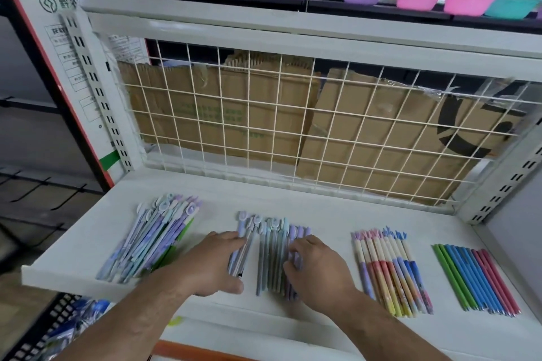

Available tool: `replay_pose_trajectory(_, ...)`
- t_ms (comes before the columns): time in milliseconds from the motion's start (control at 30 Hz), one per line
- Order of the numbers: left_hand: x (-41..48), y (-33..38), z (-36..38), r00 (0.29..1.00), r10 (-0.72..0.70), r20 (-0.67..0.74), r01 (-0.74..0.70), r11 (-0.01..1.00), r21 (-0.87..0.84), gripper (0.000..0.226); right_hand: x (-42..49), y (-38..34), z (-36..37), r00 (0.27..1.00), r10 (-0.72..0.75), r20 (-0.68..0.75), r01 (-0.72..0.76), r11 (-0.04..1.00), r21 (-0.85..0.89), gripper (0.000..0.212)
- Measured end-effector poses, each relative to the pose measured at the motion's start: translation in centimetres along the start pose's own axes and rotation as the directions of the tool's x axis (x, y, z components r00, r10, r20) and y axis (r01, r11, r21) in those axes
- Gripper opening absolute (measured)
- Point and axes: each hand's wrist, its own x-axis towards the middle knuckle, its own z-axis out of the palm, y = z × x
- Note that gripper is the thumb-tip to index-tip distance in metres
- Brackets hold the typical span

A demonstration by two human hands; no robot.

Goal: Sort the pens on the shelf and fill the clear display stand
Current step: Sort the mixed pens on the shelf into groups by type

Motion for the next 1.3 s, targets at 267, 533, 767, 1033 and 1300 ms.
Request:
replay_pose_trajectory(267, 0.1, -0.7, -0.2, 0.999, 0.042, -0.017, -0.041, 0.997, 0.061, 0.095, 0.4, -0.6, 0.4, 1.000, 0.011, -0.011, -0.011, 1.000, -0.022, 0.015)
replay_pose_trajectory(533, -0.6, -1.3, -0.2, 0.991, 0.024, -0.132, -0.024, 1.000, 0.006, 0.080, 0.6, -1.4, 0.6, 0.996, -0.029, -0.089, 0.023, 0.997, -0.074, 0.026)
replay_pose_trajectory(767, -2.0, -3.6, -1.2, 0.859, -0.159, -0.487, 0.247, 0.961, 0.123, 0.043, 1.9, -4.3, 1.5, 0.994, -0.077, -0.083, 0.060, 0.981, -0.183, 0.029)
replay_pose_trajectory(1033, -2.7, -6.5, -2.6, 0.823, -0.248, -0.511, 0.415, 0.877, 0.242, 0.031, 2.5, -7.9, 2.1, 0.966, -0.112, -0.235, 0.051, 0.966, -0.253, 0.015)
replay_pose_trajectory(1300, -0.9, -6.4, -2.9, 0.882, -0.235, -0.407, 0.340, 0.917, 0.207, 0.014, 2.5, -10.3, 1.5, 0.966, -0.072, -0.247, -0.026, 0.928, -0.372, 0.027)
